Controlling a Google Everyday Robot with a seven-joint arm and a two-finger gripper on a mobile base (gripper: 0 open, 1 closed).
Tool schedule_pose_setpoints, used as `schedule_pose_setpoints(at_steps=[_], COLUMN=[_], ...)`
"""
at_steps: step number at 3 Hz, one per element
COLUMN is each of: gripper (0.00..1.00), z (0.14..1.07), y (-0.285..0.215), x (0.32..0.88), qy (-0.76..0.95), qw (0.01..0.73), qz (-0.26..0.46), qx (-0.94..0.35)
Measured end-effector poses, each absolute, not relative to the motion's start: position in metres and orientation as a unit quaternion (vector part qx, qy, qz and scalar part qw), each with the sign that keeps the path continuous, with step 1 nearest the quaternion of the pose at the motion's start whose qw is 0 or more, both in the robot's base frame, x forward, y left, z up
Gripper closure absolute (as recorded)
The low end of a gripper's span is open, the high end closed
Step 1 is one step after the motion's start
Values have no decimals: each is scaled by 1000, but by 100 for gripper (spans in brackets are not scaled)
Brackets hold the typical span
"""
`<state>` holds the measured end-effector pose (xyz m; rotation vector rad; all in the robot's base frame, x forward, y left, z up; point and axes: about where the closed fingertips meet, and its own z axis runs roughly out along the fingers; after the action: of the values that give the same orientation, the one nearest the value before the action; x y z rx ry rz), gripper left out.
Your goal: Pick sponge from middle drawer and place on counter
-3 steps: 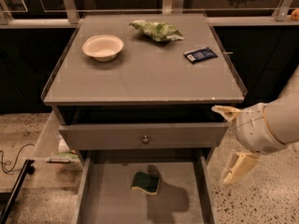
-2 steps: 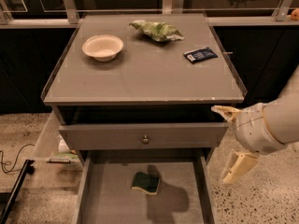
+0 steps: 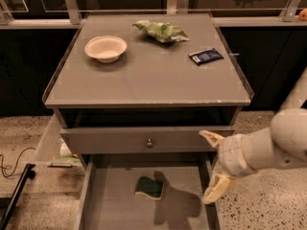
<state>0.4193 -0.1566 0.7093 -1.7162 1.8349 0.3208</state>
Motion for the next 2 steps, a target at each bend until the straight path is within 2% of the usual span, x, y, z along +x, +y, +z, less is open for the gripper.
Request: schedule_pose_setpoints(at_steps=[2], gripper=[0], z=[569], y=[-127], x=[431], qy=[669], qw=[331], qz=[190], qx=[-637])
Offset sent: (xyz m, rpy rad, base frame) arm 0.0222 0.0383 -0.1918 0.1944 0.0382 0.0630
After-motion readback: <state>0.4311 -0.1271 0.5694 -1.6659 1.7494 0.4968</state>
